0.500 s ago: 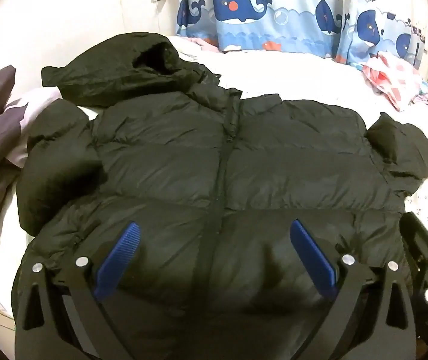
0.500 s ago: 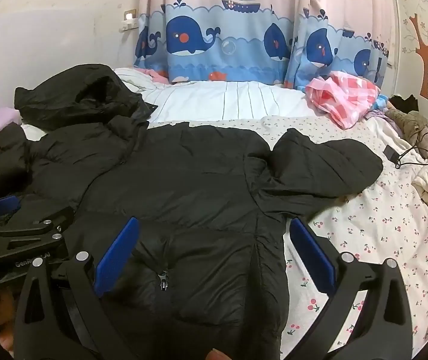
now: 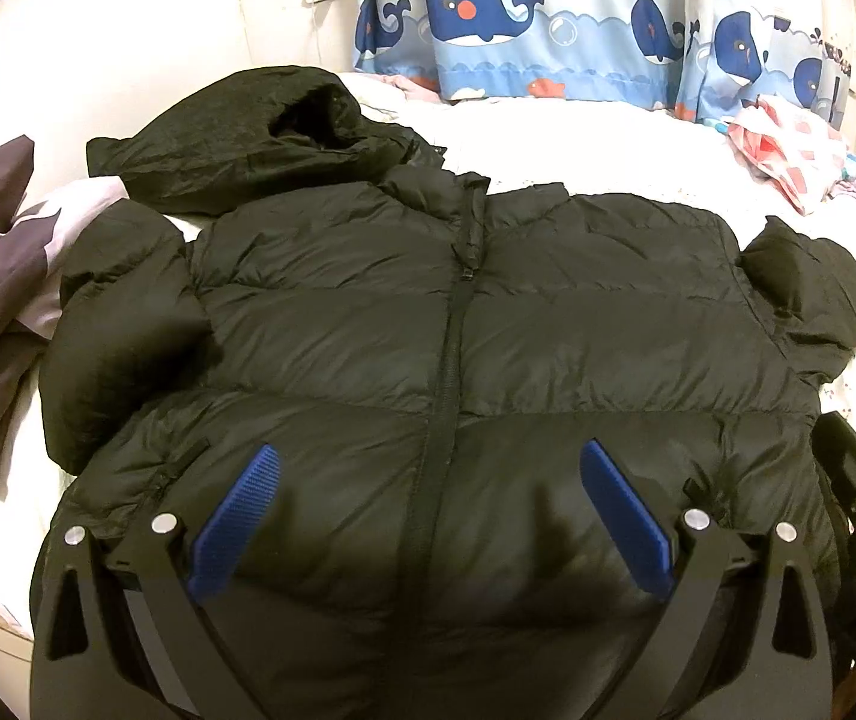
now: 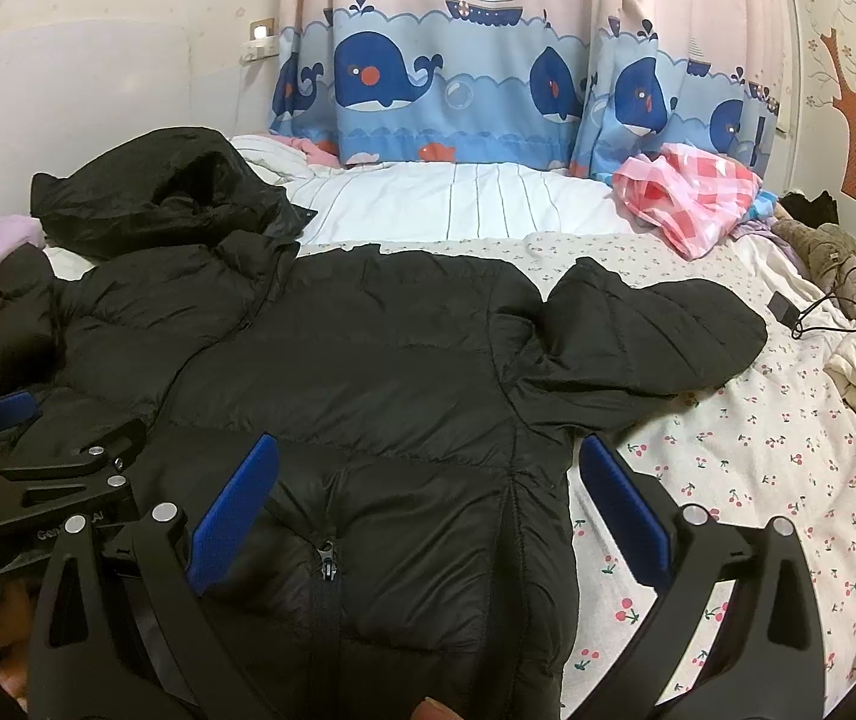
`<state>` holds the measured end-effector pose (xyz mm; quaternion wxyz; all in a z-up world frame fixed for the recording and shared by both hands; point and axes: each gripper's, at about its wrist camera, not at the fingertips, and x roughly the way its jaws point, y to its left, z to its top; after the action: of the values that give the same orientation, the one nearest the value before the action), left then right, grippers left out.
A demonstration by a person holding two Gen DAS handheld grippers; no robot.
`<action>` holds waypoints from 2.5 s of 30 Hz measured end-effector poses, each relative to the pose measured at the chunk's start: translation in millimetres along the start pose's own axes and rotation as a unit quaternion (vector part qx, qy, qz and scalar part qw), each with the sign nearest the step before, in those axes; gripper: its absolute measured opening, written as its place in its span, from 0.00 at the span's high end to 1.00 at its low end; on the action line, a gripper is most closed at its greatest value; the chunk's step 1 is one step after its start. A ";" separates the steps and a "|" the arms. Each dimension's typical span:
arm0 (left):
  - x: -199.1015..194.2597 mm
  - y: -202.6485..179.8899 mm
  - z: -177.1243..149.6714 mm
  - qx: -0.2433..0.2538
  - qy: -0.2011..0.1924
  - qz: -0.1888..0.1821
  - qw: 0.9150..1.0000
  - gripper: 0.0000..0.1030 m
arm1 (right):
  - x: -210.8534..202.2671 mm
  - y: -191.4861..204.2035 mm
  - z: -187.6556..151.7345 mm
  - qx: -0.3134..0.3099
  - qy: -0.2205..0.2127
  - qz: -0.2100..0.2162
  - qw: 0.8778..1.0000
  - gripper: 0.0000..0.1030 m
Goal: Fold large clothes
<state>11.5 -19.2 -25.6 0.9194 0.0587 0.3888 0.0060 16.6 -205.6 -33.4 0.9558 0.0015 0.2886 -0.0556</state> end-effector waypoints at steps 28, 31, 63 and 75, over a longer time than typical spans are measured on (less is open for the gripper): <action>0.7 2.9 -1.8 0.004 0.001 0.005 1.000 0.07 | 7.7 -7.8 2.8 -0.001 0.000 0.001 1.000 0.06; 1.0 3.3 -1.9 0.006 0.002 0.008 1.000 0.07 | 7.9 -6.2 0.9 0.000 0.001 0.002 1.000 0.06; -1.5 0.0 -4.2 0.021 0.008 -0.003 1.000 0.07 | 19.6 -3.7 -1.7 -0.014 0.020 0.003 1.000 0.06; 7.0 -2.2 -1.3 0.018 0.023 -0.019 0.999 0.07 | 19.0 -12.0 0.6 0.005 -0.030 0.007 1.000 0.06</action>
<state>15.4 -20.9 -31.8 0.9090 0.0678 0.4110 -0.0172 31.4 -219.6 -43.0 0.9645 0.0062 0.2593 -0.0503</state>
